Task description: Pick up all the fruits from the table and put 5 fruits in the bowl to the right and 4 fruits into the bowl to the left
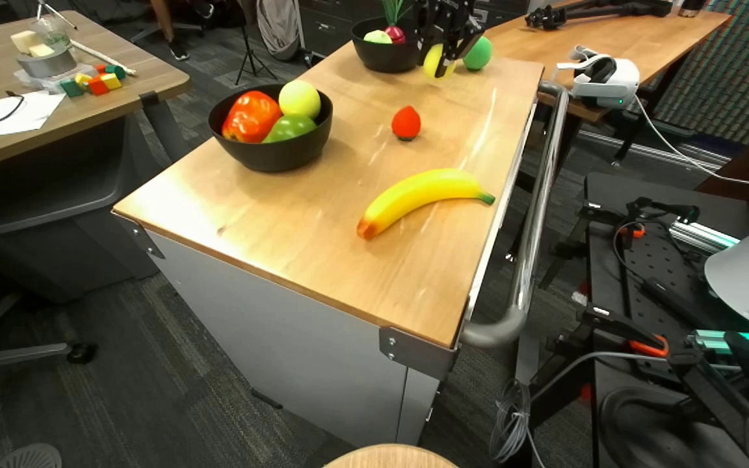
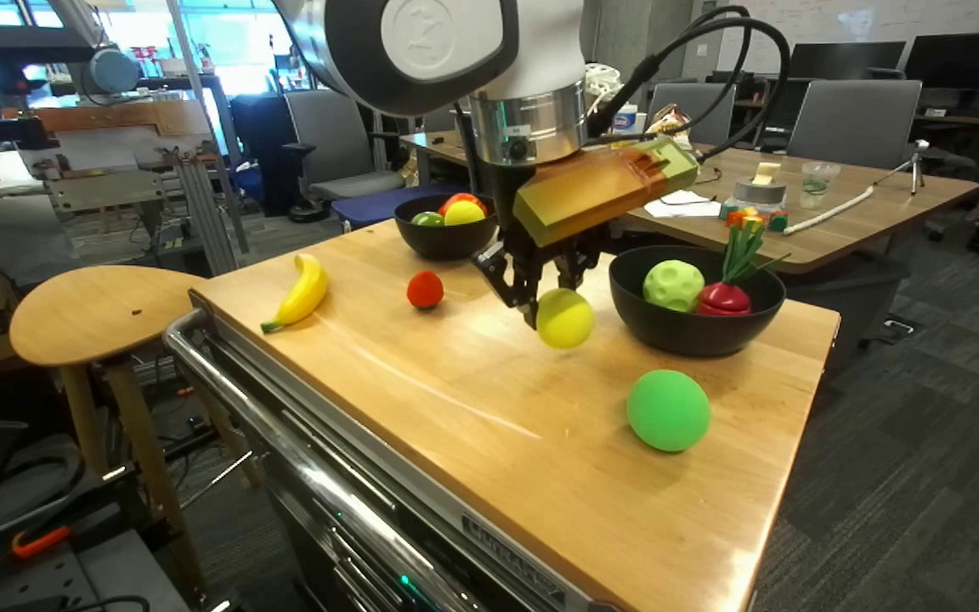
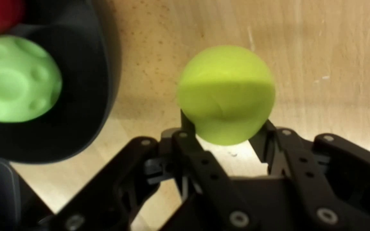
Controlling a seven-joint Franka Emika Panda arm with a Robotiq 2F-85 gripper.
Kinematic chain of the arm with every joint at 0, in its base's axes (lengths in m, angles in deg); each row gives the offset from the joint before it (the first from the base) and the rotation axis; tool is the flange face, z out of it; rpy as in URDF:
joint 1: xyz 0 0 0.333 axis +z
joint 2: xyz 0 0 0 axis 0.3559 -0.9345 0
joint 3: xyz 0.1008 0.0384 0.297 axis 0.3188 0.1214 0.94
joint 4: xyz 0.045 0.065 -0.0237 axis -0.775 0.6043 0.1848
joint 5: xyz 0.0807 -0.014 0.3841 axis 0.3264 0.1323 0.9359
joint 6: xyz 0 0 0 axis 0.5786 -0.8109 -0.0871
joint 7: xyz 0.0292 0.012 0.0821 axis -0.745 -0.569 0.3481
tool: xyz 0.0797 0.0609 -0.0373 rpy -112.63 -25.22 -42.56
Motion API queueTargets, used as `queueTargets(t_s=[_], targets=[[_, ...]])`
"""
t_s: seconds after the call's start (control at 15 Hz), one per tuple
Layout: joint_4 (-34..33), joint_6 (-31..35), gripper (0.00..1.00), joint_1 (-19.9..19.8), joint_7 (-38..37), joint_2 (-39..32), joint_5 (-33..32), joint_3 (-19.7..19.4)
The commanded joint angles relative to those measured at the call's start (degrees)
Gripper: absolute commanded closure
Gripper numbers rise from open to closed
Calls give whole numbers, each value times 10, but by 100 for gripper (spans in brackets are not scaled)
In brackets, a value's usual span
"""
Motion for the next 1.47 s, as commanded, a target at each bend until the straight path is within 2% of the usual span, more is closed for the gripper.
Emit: queueTargets(t_s=[0.0,0.2,0.53,0.8,0.87,0.93,1.0,1.2,1.4], targets=[[-55,-31,82,-5,36,31,61,21],[-117,-28,82,-5,35,6,105,19],[-177,-4,82,-20,4,-58,97,4],[-199,5,82,-46,-18,-104,85,6],[-204,5,32,-52,-22,-112,87,9],[-208,1,31,-58,-24,-115,91,14],[-211,-3,26,-63,-25,-117,96,19],[-201,-11,1,-70,-36,-88,112,38],[-168,-5,0,-64,-82,-43,107,32]])
